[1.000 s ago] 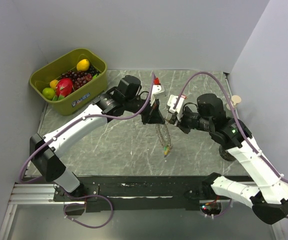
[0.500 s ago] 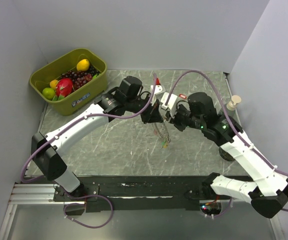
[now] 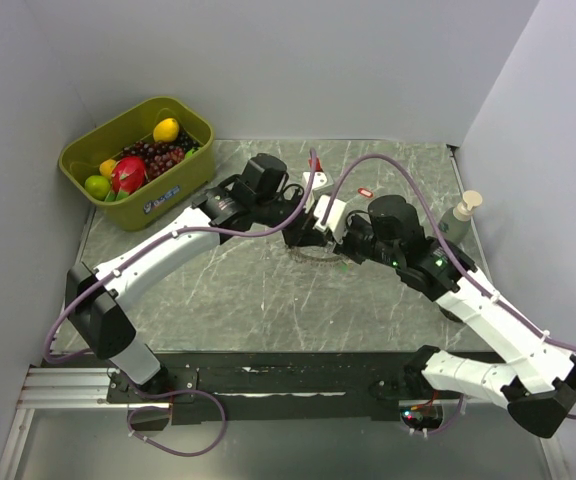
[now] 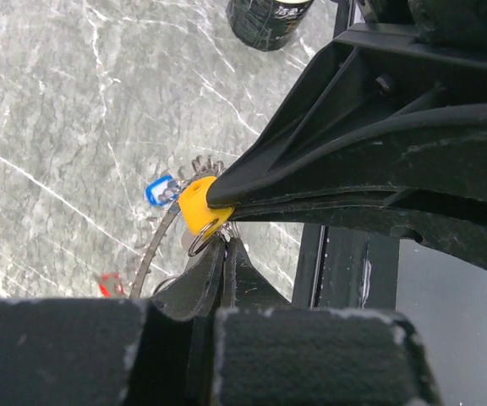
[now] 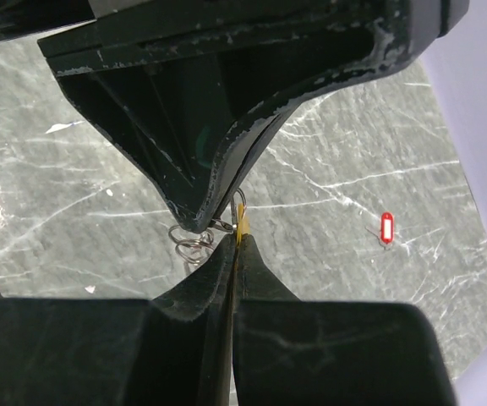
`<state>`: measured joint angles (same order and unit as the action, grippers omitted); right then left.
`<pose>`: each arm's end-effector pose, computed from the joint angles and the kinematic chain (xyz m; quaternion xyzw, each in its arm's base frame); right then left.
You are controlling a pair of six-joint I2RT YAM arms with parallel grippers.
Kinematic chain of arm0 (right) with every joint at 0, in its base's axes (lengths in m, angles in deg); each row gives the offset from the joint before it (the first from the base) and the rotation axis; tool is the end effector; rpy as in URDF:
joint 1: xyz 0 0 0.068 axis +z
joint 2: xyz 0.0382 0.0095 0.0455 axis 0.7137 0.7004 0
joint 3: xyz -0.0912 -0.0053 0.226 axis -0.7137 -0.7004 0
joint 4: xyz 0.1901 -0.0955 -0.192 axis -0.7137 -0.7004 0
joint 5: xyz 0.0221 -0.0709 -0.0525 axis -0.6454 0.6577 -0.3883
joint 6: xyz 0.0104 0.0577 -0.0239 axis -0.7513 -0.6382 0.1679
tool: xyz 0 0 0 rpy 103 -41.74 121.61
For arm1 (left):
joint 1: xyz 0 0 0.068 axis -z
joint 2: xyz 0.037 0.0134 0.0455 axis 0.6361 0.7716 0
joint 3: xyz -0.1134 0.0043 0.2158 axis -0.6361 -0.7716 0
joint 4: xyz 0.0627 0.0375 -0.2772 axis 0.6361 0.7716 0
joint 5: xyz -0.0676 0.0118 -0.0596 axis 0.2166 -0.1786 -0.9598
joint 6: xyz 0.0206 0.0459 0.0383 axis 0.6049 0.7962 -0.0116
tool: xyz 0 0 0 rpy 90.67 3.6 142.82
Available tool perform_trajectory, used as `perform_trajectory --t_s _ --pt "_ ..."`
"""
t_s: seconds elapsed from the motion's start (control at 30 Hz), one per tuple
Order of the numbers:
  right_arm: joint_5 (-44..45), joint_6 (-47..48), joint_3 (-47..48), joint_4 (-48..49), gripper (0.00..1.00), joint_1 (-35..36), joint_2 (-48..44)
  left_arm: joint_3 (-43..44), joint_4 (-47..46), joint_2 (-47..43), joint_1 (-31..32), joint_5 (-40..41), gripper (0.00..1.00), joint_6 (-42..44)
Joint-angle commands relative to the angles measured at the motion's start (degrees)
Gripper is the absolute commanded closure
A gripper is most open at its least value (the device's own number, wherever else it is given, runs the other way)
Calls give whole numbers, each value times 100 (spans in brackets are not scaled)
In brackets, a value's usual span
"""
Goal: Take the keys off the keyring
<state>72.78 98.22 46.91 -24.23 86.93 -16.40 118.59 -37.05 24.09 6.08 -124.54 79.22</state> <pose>0.1976 0.1818 0.3494 -0.5389 0.6658 0.0897 0.5082 0.2561 -0.3030 0.3335 0.4745 0.6983 -0.4278 0.3228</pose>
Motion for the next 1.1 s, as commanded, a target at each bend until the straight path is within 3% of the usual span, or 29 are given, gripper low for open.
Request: perform_trajectory --t_s 0.0,0.63,1.0,1.07 --pt "-680 -54 343 638 100 89 -139 237 -544 -60 241 -467 99 -16" --pt "-1393 -915 1204 417 100 -87 62 430 -342 106 416 -353 99 143" --pt "-269 -1267 1222 787 100 -96 414 571 -113 221 636 -273 99 388" --pt "-504 -1276 1275 717 100 -96 397 571 -104 230 662 -256 99 415"
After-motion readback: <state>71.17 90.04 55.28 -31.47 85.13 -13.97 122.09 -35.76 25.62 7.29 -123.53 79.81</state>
